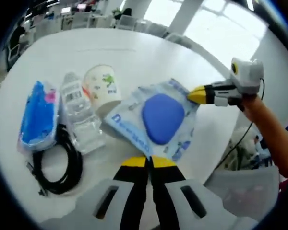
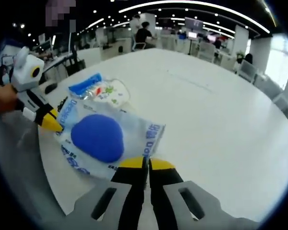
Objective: Arrange the tabletop items into an orderly group along one side of the table until the central work area is clear of visible clutter.
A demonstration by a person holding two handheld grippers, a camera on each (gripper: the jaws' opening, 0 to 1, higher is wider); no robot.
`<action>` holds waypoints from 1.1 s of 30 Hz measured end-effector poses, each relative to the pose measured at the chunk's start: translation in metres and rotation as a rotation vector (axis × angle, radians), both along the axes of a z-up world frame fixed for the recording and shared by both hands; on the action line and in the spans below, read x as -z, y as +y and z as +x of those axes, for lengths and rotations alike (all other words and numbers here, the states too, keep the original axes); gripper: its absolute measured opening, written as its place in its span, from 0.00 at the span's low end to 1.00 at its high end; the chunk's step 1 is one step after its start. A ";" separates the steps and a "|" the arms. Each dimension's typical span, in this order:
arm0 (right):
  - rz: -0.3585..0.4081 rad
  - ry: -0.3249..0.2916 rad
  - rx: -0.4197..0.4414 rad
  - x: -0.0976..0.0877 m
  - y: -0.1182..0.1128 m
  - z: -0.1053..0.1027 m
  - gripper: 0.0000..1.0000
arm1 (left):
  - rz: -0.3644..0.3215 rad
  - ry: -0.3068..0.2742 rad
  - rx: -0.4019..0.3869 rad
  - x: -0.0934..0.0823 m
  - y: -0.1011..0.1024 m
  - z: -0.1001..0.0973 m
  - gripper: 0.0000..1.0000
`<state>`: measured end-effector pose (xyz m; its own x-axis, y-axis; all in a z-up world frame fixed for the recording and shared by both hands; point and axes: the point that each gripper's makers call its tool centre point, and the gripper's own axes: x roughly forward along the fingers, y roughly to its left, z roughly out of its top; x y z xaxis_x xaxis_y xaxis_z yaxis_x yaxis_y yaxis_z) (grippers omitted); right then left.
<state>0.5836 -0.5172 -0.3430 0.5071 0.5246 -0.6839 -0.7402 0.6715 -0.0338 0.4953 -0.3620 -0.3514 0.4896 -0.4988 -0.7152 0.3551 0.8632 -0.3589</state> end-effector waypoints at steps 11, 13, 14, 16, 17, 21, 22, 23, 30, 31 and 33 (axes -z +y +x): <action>0.000 -0.024 0.050 -0.014 -0.016 0.008 0.03 | 0.014 -0.039 0.055 -0.018 -0.005 0.035 0.00; 0.002 -0.029 0.060 -0.017 -0.019 0.010 0.03 | 0.012 -0.044 0.058 -0.019 -0.005 0.041 0.00; 0.002 -0.031 0.064 -0.017 -0.020 0.012 0.03 | 0.010 -0.050 0.060 -0.021 -0.006 0.045 0.00; 0.004 -0.037 0.073 -0.020 -0.022 0.016 0.03 | 0.008 -0.058 0.062 -0.023 -0.007 0.052 0.00; 0.002 -0.041 0.078 -0.022 -0.023 0.017 0.03 | 0.007 -0.062 0.063 -0.023 -0.008 0.055 0.00; 0.002 -0.056 0.094 -0.029 -0.027 0.026 0.03 | 0.011 -0.080 0.066 -0.030 -0.012 0.070 0.00; 0.003 -0.061 0.101 -0.031 -0.028 0.029 0.03 | 0.014 -0.085 0.068 -0.032 -0.012 0.074 0.00; 0.004 -0.064 0.104 -0.032 -0.029 0.031 0.03 | 0.016 -0.095 0.068 -0.035 -0.013 0.079 0.00; 0.023 -0.097 0.138 -0.045 -0.033 0.050 0.03 | 0.008 -0.131 0.053 -0.048 -0.011 0.112 0.00; 0.025 -0.102 0.142 -0.047 -0.032 0.052 0.03 | 0.008 -0.134 0.052 -0.049 -0.011 0.115 0.00; 0.027 -0.109 0.142 -0.050 -0.030 0.058 0.03 | 0.013 -0.143 0.048 -0.050 -0.010 0.123 0.00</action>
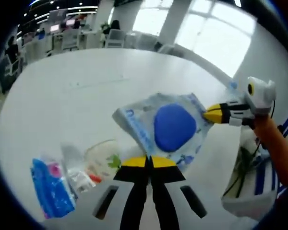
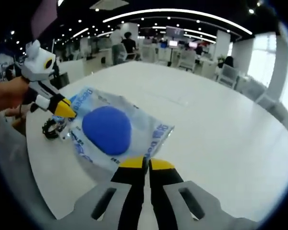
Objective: Arrange the tabletop items into an orderly group along one side of the table until the central work area is clear of visible clutter.
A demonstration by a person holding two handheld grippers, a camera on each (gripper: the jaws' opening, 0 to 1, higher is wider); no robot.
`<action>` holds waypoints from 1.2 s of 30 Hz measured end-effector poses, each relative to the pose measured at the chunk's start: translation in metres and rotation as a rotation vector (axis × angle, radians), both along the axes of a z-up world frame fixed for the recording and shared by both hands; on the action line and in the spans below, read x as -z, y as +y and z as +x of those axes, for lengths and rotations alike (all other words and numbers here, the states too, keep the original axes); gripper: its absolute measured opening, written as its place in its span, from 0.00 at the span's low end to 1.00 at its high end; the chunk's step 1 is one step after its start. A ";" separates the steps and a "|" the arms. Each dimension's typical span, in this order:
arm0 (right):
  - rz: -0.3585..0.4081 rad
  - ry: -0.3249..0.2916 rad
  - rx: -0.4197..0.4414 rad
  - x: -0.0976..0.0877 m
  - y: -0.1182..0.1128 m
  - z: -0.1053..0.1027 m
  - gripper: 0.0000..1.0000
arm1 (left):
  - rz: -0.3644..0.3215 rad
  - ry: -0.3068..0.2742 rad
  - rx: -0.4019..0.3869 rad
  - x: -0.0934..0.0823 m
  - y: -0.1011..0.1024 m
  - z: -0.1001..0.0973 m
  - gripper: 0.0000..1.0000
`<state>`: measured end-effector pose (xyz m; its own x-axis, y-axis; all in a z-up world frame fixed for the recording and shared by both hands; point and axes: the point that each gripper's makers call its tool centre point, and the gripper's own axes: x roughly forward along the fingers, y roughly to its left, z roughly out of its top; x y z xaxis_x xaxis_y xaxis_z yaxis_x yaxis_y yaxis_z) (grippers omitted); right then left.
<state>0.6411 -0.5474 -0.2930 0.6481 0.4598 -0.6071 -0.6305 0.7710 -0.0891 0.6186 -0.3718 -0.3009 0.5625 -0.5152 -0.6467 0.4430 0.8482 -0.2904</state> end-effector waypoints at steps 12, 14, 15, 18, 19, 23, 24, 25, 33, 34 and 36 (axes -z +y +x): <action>0.016 -0.023 0.020 -0.001 0.010 0.035 0.03 | 0.024 -0.023 -0.018 -0.004 0.012 0.044 0.00; 0.019 -0.028 0.025 -0.001 0.013 0.043 0.03 | 0.028 -0.030 -0.024 -0.006 0.014 0.051 0.00; 0.020 -0.030 0.027 -0.001 0.014 0.046 0.03 | 0.032 -0.037 -0.026 -0.007 0.016 0.058 0.00; 0.032 -0.038 0.035 0.000 0.021 0.057 0.03 | 0.046 -0.050 -0.032 -0.008 0.022 0.070 0.00; 0.032 -0.041 0.034 0.001 0.023 0.061 0.03 | 0.049 -0.051 -0.033 -0.007 0.024 0.074 0.00; 0.035 -0.049 0.029 0.005 0.034 0.073 0.03 | 0.074 -0.055 -0.049 -0.003 0.037 0.090 0.00; 0.036 -0.049 0.027 0.007 0.038 0.077 0.03 | 0.079 -0.056 -0.050 -0.002 0.039 0.093 0.00; 0.035 -0.049 0.025 0.008 0.040 0.080 0.03 | 0.090 -0.059 -0.053 -0.001 0.042 0.098 0.00; -0.004 -0.035 0.004 0.029 0.058 0.097 0.03 | 0.162 -0.053 -0.055 0.021 0.057 0.114 0.00; -0.010 -0.031 0.000 0.033 0.059 0.101 0.03 | 0.167 -0.048 -0.057 0.025 0.058 0.114 0.00; -0.020 -0.015 -0.006 0.041 0.060 0.103 0.03 | 0.177 -0.037 -0.056 0.031 0.059 0.115 0.00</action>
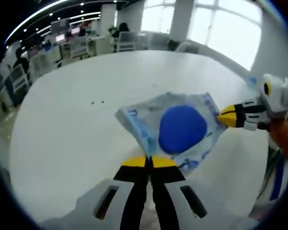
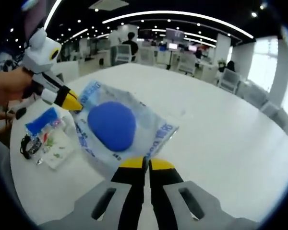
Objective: Arrange the tabletop items into an orderly group along one side of the table until the central work area is clear of visible clutter.
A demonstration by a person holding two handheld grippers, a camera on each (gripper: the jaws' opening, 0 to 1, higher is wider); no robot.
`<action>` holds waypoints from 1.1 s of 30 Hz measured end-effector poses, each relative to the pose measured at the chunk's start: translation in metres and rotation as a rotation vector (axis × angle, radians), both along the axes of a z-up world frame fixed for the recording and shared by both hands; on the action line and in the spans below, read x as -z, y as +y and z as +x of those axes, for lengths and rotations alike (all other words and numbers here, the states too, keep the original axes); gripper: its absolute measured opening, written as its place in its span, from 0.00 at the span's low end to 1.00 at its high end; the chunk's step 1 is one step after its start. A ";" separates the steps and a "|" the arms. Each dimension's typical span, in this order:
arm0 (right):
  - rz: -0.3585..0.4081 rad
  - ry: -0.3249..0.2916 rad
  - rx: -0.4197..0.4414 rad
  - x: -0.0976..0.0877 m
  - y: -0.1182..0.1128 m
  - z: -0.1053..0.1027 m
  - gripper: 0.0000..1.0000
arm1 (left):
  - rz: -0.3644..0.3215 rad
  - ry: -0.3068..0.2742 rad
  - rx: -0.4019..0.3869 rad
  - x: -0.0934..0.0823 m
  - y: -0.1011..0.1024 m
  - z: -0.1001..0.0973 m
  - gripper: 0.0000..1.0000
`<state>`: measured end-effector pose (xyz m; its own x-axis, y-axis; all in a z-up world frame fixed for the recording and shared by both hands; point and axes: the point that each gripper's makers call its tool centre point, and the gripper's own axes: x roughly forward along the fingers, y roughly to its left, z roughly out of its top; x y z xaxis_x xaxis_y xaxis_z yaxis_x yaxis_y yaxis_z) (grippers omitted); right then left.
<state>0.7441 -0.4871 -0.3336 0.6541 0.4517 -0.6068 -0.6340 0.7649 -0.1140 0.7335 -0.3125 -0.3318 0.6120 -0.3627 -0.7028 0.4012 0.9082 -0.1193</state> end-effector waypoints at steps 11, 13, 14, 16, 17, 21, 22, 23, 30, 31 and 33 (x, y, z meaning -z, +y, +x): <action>-0.035 0.068 -0.024 0.028 0.002 -0.007 0.02 | 0.058 0.079 0.036 0.033 -0.001 -0.018 0.00; -0.038 0.083 -0.026 0.032 0.000 -0.010 0.02 | 0.058 0.095 0.042 0.036 -0.003 -0.024 0.00; -0.040 0.090 -0.029 0.033 -0.001 -0.012 0.02 | 0.059 0.103 0.046 0.037 -0.003 -0.026 0.00; -0.044 0.103 -0.033 0.035 -0.002 -0.016 0.02 | 0.063 0.130 0.057 0.041 -0.005 -0.033 0.00; -0.047 0.112 -0.035 0.036 -0.002 -0.018 0.02 | 0.065 0.142 0.061 0.043 -0.006 -0.035 0.00; -0.055 0.141 -0.037 0.041 -0.004 -0.026 0.02 | 0.064 0.191 0.081 0.048 -0.010 -0.048 0.00; -0.057 0.147 -0.037 0.041 -0.005 -0.028 0.02 | 0.067 0.201 0.085 0.050 -0.010 -0.050 0.00; -0.058 0.165 -0.036 0.043 -0.006 -0.032 0.02 | 0.069 0.211 0.088 0.051 -0.010 -0.053 0.00; -0.067 0.222 -0.017 0.049 -0.011 -0.045 0.02 | 0.072 0.253 0.109 0.054 -0.015 -0.062 0.00; -0.069 0.229 -0.013 0.049 -0.011 -0.046 0.02 | 0.079 0.252 0.115 0.055 -0.015 -0.062 0.00; -0.066 0.234 -0.007 0.050 -0.012 -0.046 0.02 | 0.080 0.267 0.113 0.057 -0.015 -0.064 0.00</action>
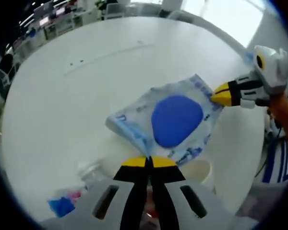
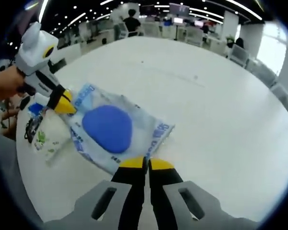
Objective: Arrange the tabletop items into an orderly group along one side of the table until the central work area is clear of visible clutter.
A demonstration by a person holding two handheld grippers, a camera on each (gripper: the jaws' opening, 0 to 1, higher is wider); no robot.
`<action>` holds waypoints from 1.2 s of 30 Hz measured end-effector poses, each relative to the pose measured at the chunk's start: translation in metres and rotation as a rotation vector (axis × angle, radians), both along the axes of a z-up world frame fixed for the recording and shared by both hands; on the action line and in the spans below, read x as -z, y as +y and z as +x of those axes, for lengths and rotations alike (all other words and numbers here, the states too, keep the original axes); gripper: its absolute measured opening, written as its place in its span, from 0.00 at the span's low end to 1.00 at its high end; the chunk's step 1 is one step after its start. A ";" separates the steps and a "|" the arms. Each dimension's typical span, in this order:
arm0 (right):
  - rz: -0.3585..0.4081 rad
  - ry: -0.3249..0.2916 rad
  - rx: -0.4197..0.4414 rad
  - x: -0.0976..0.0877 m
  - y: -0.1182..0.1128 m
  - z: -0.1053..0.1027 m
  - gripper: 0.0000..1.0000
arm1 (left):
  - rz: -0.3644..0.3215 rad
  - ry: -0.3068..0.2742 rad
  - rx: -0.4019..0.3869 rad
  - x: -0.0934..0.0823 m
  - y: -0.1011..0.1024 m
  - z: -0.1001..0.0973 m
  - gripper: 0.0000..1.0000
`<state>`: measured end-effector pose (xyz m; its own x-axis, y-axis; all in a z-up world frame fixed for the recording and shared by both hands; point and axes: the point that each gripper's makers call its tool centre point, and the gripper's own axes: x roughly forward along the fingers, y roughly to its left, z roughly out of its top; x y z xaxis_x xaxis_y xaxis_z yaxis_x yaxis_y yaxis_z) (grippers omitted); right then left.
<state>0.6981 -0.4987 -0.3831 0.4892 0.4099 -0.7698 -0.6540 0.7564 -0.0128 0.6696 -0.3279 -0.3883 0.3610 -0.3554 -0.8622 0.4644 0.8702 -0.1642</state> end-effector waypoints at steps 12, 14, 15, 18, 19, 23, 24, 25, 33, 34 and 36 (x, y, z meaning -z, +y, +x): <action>-0.027 0.006 -0.010 0.007 0.000 0.007 0.03 | -0.020 0.025 -0.036 0.001 0.002 -0.002 0.00; -0.027 0.005 -0.010 0.007 0.000 0.008 0.03 | -0.007 -0.002 -0.032 0.001 0.004 0.001 0.00; -0.023 0.013 -0.006 0.008 0.001 0.008 0.03 | -0.006 -0.004 -0.031 0.001 0.004 0.001 0.00; -0.029 0.013 -0.006 0.008 0.000 0.008 0.03 | -0.012 -0.005 -0.033 0.001 0.004 0.001 0.00; -0.029 0.014 -0.006 0.008 0.000 0.008 0.03 | -0.011 -0.008 -0.028 0.001 0.004 0.001 0.00; -0.027 0.016 -0.004 0.008 -0.001 0.008 0.03 | -0.005 -0.019 -0.017 0.001 0.004 0.001 0.01; -0.027 0.016 -0.004 0.008 -0.001 0.008 0.03 | -0.001 -0.023 -0.011 0.000 0.005 0.002 0.02; -0.028 0.017 -0.005 0.008 -0.001 0.008 0.03 | 0.004 -0.027 -0.007 0.000 0.005 0.002 0.02; -0.026 0.015 0.000 0.008 0.000 0.009 0.03 | 0.021 -0.069 0.000 -0.005 0.006 0.005 0.11; -0.025 0.014 0.001 0.007 0.000 0.009 0.03 | 0.023 -0.078 0.002 -0.005 0.006 0.006 0.13; -0.025 0.014 0.001 0.007 0.001 0.009 0.03 | 0.025 -0.080 0.004 -0.006 0.006 0.006 0.14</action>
